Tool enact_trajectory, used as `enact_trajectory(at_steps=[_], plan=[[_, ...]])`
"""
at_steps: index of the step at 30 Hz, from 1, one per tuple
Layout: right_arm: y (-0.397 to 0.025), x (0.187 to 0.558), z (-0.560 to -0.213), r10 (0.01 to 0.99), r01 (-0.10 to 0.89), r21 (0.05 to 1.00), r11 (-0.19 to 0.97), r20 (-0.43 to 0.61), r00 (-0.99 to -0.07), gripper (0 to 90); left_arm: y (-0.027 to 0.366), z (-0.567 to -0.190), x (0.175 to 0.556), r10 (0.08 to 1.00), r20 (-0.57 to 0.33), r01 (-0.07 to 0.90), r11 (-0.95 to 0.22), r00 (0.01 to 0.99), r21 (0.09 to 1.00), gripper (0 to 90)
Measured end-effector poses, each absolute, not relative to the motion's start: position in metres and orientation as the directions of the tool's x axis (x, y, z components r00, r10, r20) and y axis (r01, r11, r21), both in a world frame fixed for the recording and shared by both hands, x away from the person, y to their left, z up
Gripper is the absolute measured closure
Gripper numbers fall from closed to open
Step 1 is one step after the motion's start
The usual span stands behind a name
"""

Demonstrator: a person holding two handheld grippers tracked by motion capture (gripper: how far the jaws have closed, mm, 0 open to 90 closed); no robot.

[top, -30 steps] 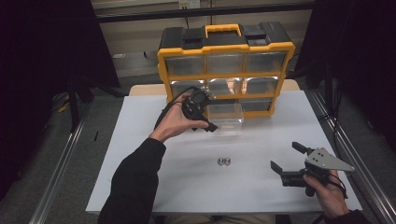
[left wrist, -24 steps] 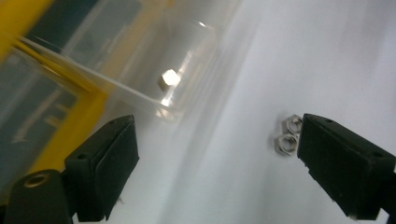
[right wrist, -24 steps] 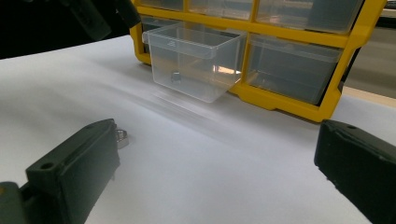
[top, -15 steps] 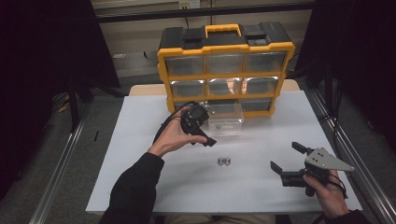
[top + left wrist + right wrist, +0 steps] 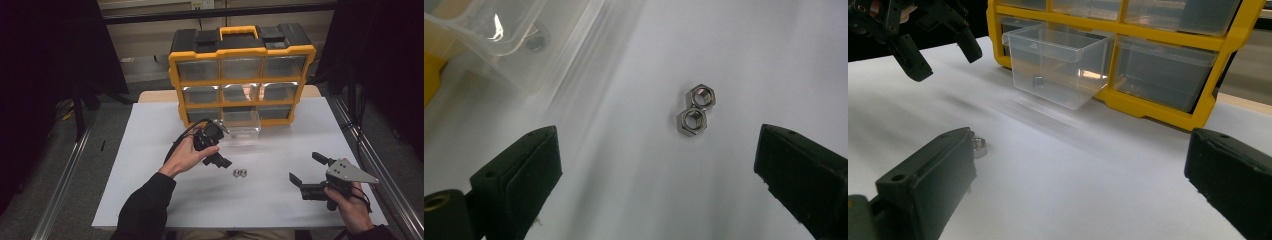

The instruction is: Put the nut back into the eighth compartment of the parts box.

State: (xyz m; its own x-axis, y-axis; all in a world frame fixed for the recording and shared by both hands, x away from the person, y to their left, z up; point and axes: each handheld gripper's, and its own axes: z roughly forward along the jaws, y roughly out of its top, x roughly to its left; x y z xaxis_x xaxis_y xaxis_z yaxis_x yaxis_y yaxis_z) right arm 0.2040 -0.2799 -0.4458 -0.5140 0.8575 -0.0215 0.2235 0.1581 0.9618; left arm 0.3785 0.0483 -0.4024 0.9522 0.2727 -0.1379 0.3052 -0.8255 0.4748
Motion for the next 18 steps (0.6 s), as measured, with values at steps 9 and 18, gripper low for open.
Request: enact_trajectory(at_steps=[9,18], plan=[[-0.28,0.204,-0.446,0.857,0.224,0.962,0.156,-0.02,-0.515,0.0,0.034,-0.412,0.369,0.254,-0.169,0.304,-0.843,0.952,0.443,6.4],[-0.28,0.204,-0.446,0.858,0.225,0.962,0.155,-0.018,-0.514,0.0,0.024,-0.421,0.367,0.227,-0.171,0.28,-0.866,0.959,0.414,6.0]])
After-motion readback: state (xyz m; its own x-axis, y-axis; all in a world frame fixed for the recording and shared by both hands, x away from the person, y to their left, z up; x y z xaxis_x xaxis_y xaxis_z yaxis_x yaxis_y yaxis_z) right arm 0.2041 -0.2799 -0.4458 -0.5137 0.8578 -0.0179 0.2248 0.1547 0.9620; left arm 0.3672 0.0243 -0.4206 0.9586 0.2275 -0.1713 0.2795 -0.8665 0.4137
